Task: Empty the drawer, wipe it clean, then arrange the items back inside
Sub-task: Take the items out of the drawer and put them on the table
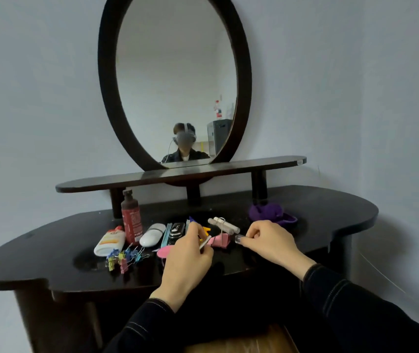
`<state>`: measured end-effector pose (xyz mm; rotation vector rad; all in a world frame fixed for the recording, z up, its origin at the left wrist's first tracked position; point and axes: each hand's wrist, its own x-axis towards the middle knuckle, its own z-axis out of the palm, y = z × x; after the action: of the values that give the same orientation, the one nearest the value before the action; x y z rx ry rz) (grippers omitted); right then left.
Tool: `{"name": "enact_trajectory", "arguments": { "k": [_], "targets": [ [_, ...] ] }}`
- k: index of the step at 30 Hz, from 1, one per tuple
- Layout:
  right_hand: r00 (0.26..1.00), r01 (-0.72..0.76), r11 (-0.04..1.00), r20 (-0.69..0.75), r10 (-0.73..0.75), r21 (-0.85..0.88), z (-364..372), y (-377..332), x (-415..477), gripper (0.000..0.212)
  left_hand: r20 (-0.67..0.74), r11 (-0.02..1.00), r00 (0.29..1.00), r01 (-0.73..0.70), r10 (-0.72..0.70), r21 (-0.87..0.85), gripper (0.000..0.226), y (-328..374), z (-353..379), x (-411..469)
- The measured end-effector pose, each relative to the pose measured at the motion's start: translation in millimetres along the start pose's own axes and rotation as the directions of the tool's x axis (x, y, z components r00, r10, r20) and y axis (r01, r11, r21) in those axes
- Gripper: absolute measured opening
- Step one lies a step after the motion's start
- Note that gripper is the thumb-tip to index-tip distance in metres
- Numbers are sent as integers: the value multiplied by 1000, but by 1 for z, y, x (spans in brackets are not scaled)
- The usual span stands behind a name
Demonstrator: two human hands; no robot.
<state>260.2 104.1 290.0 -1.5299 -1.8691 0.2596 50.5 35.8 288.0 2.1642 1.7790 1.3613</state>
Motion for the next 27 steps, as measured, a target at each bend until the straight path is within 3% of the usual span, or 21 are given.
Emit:
{"name": "enact_trajectory", "arguments": {
  "k": [4, 10, 17, 27],
  "targets": [
    [999, 34, 988, 4, -34, -153, 8, -3, 5, 30, 18, 998, 998, -54, 53, 35, 21, 0, 0, 0],
    [999, 36, 999, 41, -36, -20, 9, -1, -1, 35, 34, 986, 988, -151, 149, 72, 21, -4, -5, -9],
    [998, 17, 1000, 52, -17, -1, 6, -3, -2, 17, -15, 987, 995, -91, 94, 134, 20, -11, -8, -8],
    [999, -20, 997, -45, 16, -79, 12, -4, -6, 11, -64, 993, 997, -38, 45, 112, 42, -11, -6, -9]
  ]
}}
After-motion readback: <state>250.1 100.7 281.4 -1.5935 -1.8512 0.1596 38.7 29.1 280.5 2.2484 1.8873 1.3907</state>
